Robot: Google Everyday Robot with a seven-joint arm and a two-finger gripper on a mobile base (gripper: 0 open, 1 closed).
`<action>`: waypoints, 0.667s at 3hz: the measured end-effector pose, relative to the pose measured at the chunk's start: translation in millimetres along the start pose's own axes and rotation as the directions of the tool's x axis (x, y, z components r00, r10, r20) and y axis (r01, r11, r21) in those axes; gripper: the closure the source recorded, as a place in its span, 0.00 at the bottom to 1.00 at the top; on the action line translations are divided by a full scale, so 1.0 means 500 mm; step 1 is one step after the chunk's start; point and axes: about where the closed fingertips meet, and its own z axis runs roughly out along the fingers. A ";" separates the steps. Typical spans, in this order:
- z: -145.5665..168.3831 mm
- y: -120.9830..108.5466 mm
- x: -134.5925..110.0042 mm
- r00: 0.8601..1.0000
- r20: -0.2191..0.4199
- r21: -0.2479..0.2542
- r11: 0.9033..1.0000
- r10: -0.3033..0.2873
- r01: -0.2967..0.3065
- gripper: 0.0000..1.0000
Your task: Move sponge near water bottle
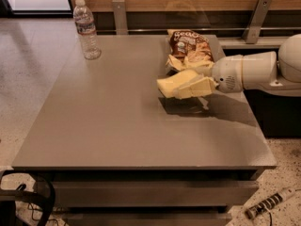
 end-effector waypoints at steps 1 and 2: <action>-0.010 -0.081 -0.026 0.999 -0.032 0.074 0.997 0.041 -0.038 1.00; 0.019 -0.178 -0.093 0.997 -0.072 0.159 0.987 0.026 -0.014 1.00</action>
Offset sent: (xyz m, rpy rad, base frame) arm 0.1860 -0.0028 0.0675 -0.2027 -0.0705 -0.2401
